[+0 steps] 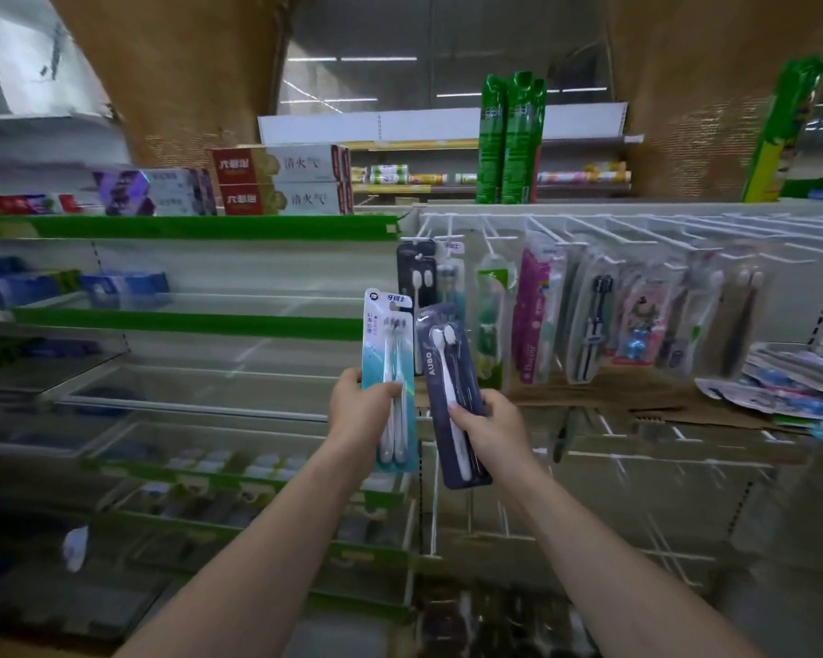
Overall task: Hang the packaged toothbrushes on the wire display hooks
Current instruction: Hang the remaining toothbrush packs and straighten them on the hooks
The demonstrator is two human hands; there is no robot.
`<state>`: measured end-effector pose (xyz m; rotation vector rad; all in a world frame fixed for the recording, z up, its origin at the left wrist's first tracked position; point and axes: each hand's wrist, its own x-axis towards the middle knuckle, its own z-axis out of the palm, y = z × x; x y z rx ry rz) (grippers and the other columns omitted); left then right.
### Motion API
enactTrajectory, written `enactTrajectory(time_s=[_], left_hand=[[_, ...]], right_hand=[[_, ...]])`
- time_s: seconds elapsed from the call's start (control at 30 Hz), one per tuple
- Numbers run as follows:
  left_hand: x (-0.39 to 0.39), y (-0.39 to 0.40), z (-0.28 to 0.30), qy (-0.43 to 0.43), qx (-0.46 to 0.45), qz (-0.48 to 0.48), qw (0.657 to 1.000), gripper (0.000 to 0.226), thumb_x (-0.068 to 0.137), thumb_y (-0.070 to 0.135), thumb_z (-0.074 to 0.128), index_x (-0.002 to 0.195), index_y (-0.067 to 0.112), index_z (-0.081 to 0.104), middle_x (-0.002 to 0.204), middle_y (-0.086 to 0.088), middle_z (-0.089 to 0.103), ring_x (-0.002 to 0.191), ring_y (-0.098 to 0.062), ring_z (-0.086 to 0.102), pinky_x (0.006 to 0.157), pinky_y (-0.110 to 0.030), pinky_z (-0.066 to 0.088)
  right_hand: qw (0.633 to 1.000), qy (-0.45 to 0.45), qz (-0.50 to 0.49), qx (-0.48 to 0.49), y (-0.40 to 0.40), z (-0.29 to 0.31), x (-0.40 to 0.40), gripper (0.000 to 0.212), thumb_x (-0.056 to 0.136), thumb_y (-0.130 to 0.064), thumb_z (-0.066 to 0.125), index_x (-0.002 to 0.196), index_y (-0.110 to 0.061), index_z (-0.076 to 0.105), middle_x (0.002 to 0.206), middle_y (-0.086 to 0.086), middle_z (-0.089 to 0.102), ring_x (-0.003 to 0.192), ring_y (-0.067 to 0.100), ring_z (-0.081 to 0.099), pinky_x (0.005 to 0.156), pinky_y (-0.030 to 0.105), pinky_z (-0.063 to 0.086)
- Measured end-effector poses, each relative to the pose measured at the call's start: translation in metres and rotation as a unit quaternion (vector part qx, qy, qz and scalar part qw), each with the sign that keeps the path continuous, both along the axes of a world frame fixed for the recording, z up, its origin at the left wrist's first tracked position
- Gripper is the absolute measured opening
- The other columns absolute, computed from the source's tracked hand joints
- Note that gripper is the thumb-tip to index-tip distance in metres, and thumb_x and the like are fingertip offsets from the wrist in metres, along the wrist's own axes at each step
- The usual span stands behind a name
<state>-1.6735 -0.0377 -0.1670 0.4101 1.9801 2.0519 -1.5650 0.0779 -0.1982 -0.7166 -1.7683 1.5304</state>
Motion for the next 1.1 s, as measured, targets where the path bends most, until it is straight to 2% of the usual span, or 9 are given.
enactTrajectory(time_s=[0.23,0.43,0.53,0.6,0.67,0.73,0.83,0.93,1.1], left_hand=[[-0.032,-0.021,0.004,0.008,0.023,0.004,1.0,0.021,0.091,0.014,0.072,0.108,0.015,0.061,0.1,-0.005,0.072,0.085,-0.019,0.07,0.068,-0.031,0.052],[-0.043,-0.022,0.006,0.008,0.028,-0.002,1.0,0.026,0.094,0.016,0.069,0.117,0.015,0.057,0.104,-0.005,0.068,0.088,-0.017,0.068,0.063,-0.03,0.049],[-0.052,-0.018,0.008,0.01,0.033,-0.001,0.999,0.027,0.095,0.016,0.069,0.119,0.016,0.056,0.104,-0.004,0.067,0.089,-0.017,0.067,0.063,-0.029,0.049],[-0.059,-0.014,0.009,0.009,0.037,0.009,0.999,0.028,0.094,0.015,0.069,0.119,0.014,0.057,0.103,-0.004,0.068,0.087,-0.017,0.068,0.062,-0.029,0.049],[-0.068,-0.009,0.01,0.004,0.035,0.018,0.999,0.029,0.094,0.015,0.07,0.12,0.013,0.057,0.101,-0.004,0.069,0.086,-0.017,0.068,0.061,-0.029,0.048],[-0.077,-0.003,0.011,0.001,0.039,0.026,0.999,0.029,0.094,0.015,0.07,0.121,0.012,0.058,0.101,-0.005,0.069,0.086,-0.018,0.069,0.063,-0.03,0.05],[-0.086,0.005,0.008,-0.002,0.04,0.035,0.999,0.028,0.094,0.015,0.07,0.12,0.013,0.059,0.1,-0.006,0.071,0.085,-0.02,0.071,0.063,-0.031,0.051],[-0.092,0.013,0.006,0.002,0.036,0.035,0.999,0.028,0.095,0.016,0.069,0.12,0.015,0.058,0.1,-0.004,0.069,0.086,-0.018,0.069,0.063,-0.03,0.05],[-0.102,0.019,0.006,0.011,0.024,0.04,0.999,0.03,0.094,0.015,0.07,0.121,0.014,0.058,0.102,-0.004,0.069,0.088,-0.018,0.068,0.064,-0.031,0.049]], right_hand=[[0.999,0.032,-0.008,0.038,-0.013,0.022,-0.036,0.005,0.093,-0.015,0.07,0.095,-0.016,0.065,0.089,0.002,0.072,0.08,0.02,0.068,0.066,0.029,0.051],[0.997,0.046,-0.013,0.061,-0.008,0.038,-0.06,0.005,0.093,-0.019,0.071,0.095,-0.02,0.067,0.093,0.005,0.074,0.087,0.027,0.072,0.081,0.048,0.06],[0.998,0.05,-0.014,0.045,0.0,0.044,-0.073,0.003,0.094,-0.02,0.069,0.094,-0.022,0.067,0.095,0.004,0.074,0.089,0.026,0.072,0.084,0.048,0.06],[0.998,0.043,-0.022,0.029,0.007,0.044,-0.084,0.006,0.095,-0.025,0.067,0.091,-0.021,0.067,0.093,0.005,0.075,0.091,0.028,0.072,0.085,0.05,0.059],[0.999,0.035,-0.028,0.026,0.015,0.039,-0.096,0.012,0.09,-0.038,0.067,0.088,-0.026,0.068,0.089,0.0,0.076,0.088,0.027,0.072,0.084,0.052,0.059],[0.999,0.031,-0.022,0.026,0.027,0.032,-0.109,0.017,0.082,-0.05,0.064,0.087,-0.034,0.07,0.087,-0.007,0.076,0.085,0.022,0.073,0.084,0.051,0.06],[0.999,0.016,-0.026,0.024,0.038,0.03,-0.121,0.016,0.087,-0.047,0.065,0.087,-0.031,0.069,0.084,-0.01,0.075,0.084,0.018,0.072,0.083,0.048,0.06],[0.999,-0.002,-0.03,0.015,0.048,0.032,-0.133,0.018,0.089,-0.046,0.065,0.086,-0.029,0.068,0.08,-0.007,0.075,0.08,0.021,0.072,0.08,0.048,0.061],[0.998,-0.047,-0.044,-0.012,0.057,0.035,-0.152,0.03,0.091,-0.048,0.068,0.088,-0.019,0.068,0.088,0.003,0.074,0.082,0.025,0.07,0.081,0.042,0.061]])
